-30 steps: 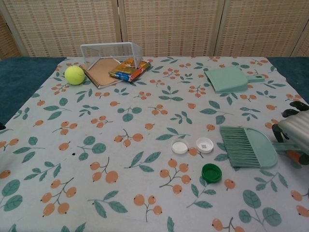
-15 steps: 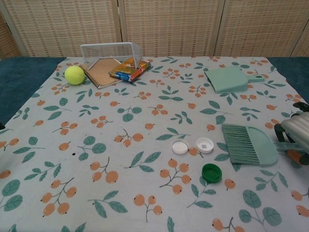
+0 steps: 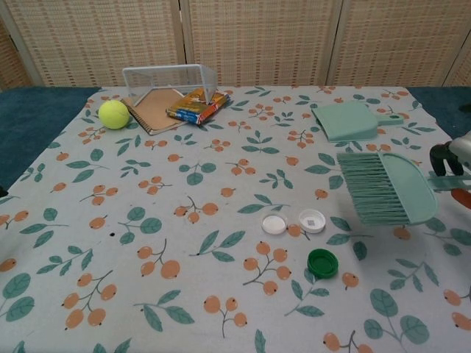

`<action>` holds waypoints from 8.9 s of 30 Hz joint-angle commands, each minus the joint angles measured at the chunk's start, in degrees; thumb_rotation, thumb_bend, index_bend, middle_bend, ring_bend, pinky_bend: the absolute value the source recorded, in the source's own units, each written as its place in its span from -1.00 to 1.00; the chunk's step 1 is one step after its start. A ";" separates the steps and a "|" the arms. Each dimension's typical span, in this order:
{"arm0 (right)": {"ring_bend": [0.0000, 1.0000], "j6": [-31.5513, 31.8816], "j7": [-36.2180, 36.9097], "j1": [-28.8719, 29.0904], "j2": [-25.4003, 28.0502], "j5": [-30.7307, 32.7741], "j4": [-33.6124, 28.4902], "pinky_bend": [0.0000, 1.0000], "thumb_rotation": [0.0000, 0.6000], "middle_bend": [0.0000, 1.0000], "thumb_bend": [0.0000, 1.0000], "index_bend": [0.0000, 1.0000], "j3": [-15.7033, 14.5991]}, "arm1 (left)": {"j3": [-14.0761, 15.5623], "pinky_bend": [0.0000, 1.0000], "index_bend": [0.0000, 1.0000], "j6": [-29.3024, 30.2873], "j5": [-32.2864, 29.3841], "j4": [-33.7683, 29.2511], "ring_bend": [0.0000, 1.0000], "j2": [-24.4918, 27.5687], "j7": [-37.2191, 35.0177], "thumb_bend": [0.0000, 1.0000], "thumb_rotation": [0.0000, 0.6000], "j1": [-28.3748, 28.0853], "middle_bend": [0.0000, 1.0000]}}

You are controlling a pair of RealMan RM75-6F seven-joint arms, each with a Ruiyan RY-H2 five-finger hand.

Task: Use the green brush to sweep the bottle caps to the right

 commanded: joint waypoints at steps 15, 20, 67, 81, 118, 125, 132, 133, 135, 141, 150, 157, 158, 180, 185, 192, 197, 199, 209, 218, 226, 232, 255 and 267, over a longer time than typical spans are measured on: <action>-0.04 -3.44 -57.18 6.61 -2.08 2.99 -29.75 -1.00 1.00 0.57 0.03 0.86 1.04 | 0.00 -0.85 -1.00 -0.04 0.43 0.01 -1.00 0.74 -2.55 -0.09 1.00 -0.45 -1.00; -0.02 -3.07 -62.62 8.27 -7.66 7.08 -29.09 -1.00 1.00 0.57 0.03 0.86 2.40 | -0.06 -0.85 -1.00 0.09 0.45 0.02 -1.00 0.99 -3.13 -0.09 1.00 -0.48 -1.00; -0.01 12.12 -72.96 18.63 -14.18 33.70 -9.02 -1.00 1.00 0.57 0.03 0.86 -1.94 | -0.36 -0.85 -1.00 -0.22 -0.76 0.76 -1.00 0.17 -1.19 -0.09 1.00 -0.34 -1.00; -0.01 9.73 -61.91 15.30 -4.72 34.56 0.87 -1.00 1.00 0.57 0.03 0.86 -7.35 | -0.28 -0.85 -1.00 -1.55 -2.11 1.44 -1.00 -1.71 2.64 -0.09 1.00 -0.36 -1.00; 0.03 7.87 -56.65 18.32 -11.10 20.03 -22.75 -1.00 1.00 0.57 0.03 0.87 -10.10 | 0.14 -0.85 -1.00 -0.43 -1.01 0.91 -1.00 -0.89 1.17 -0.09 1.00 -0.26 -1.00; 0.03 9.49 -63.71 18.20 -12.10 19.59 -20.77 -1.00 1.00 0.57 0.03 0.87 -12.71 | 0.22 -0.85 -1.00 -0.52 -0.81 0.86 -1.00 -0.84 0.92 -0.09 1.00 -0.31 -1.00; 0.03 10.76 -66.68 17.47 -10.65 20.10 -18.75 -1.00 1.00 0.57 0.03 0.87 -14.25 | 0.27 -0.85 -1.00 -0.52 -0.71 0.94 -1.00 -0.93 1.06 -0.09 1.00 -0.29 -1.00; 0.03 10.87 -67.06 17.32 -10.36 20.19 -18.22 -1.00 1.00 0.57 0.03 0.87 -14.59 | 0.26 -0.85 -1.00 -0.56 -0.74 0.94 -1.00 -0.97 1.13 -0.09 1.00 -0.30 -1.00; 0.03 10.78 -67.23 17.10 -10.05 20.54 -17.35 -1.00 1.00 0.57 0.03 0.87 -14.85 | 0.25 -0.85 -1.00 -0.62 -0.78 0.99 -1.00 -1.04 1.24 -0.09 1.00 -0.31 -1.00; 0.03 10.88 -67.18 16.50 -8.52 21.61 -14.55 -1.00 1.00 0.57 0.03 0.87 -14.93 | 0.19 -0.85 -1.00 -0.56 -0.98 1.03 -1.00 -1.10 1.60 -0.09 1.00 -0.21 -1.00; 0.03 10.41 -64.88 15.43 -4.29 22.35 -10.74 -1.00 1.00 0.57 0.03 0.87 -15.70 | 0.22 -0.85 -1.00 -1.05 -1.39 1.42 -1.00 -1.69 2.57 -0.09 1.00 -0.21 -1.00; 0.03 8.98 -61.58 13.88 -1.53 24.13 -4.77 -1.00 1.00 0.57 0.03 0.87 -15.85 | 0.32 -0.85 -1.00 -1.77 -1.83 1.78 -1.00 -2.52 3.85 -0.09 1.00 -0.28 -1.00; 0.03 8.64 -61.03 13.74 -1.52 24.46 -3.80 -1.00 1.00 0.57 0.03 0.87 -15.61 | 0.32 -0.85 -1.00 -1.83 -1.90 1.82 -1.00 -2.63 4.03 -0.09 1.00 -0.27 -1.00; 0.03 4.60 -36.79 11.00 2.07 20.30 3.15 -1.00 1.00 0.57 0.03 0.87 -10.34 | 0.32 -0.85 -1.00 -3.24 -3.72 2.79 -1.00 -4.86 7.46 -0.09 1.00 -0.29 -1.00; 0.05 5.96 -28.75 10.51 2.46 15.61 -0.67 -1.00 1.00 0.57 0.03 0.88 -8.32 | 0.44 -0.85 -1.00 -2.98 -3.41 2.57 -1.00 -4.62 7.15 -0.09 1.00 -0.29 -1.00; 0.05 7.64 -27.64 10.39 4.11 11.51 -6.43 -1.00 1.00 0.57 0.03 0.88 -6.85 | 0.41 -0.85 -1.00 -2.11 -3.04 2.14 -1.00 -3.87 6.16 -0.09 1.00 -0.11 -1.00; 0.05 8.15 -27.10 10.29 5.76 10.50 -10.44 -1.00 1.00 0.57 0.03 0.88 -5.18 | 0.40 -0.85 -1.00 -1.82 -2.76 1.95 -1.00 -3.45 5.42 -0.09 1.00 -0.12 -1.00; 0.05 8.09 -26.55 10.33 6.10 9.73 -12.09 -1.00 1.00 0.57 0.03 0.88 -4.72 | 0.40 -0.85 -1.00 -1.77 -2.66 1.91 -1.00 -3.38 5.20 -0.09 1.00 -0.13 -1.00; 0.05 7.42 -25.67 10.23 5.40 5.87 -20.24 -1.00 1.00 0.57 0.03 0.89 -3.86 | 0.42 -0.85 -1.00 -1.45 -2.16 1.65 -1.00 -2.86 4.08 -0.09 1.00 -0.19 -1.00; 0.05 4.56 -22.42 7.66 -4.70 6.70 -13.72 -1.00 1.00 0.57 0.03 0.89 -6.64 | 0.67 -0.85 -1.00 -1.32 -1.64 1.55 -1.00 -2.63 3.81 -0.09 1.00 -0.16 -1.00; 0.05 3.73 -20.12 3.81 -8.86 6.79 -2.00 -1.00 1.00 0.57 0.03 0.89 -10.12 | 0.64 -0.85 -1.00 -0.92 -1.41 1.48 -1.00 -2.19 3.15 -0.09 1.00 -0.06 -1.00; 0.05 3.81 -20.42 1.71 -8.75 6.52 2.22 -1.00 1.00 0.57 0.03 0.89 -11.06 | 0.67 -0.85 -1.00 -1.21 -1.23 1.47 -1.00 -2.35 3.25 -0.09 1.00 -0.23 -1.00; -0.57 1.03 -7.23 -3.58 -0.51 5.17 -0.04 -1.00 1.00 -0.56 -0.43 -1.00 -11.87 | 1.01 -0.85 -1.00 -0.53 -0.29 0.93 -1.00 -2.03 3.23 -0.09 1.00 0.06 -1.00; -1.00 24.10 24.88 -17.74 17.98 -8.68 -10.16 -1.00 1.00 -1.00 -0.52 -1.00 -16.60 | 1.54 -0.85 -1.00 2.32 2.21 -0.62 -1.00 -0.57 2.00 -0.09 1.00 0.92 -1.00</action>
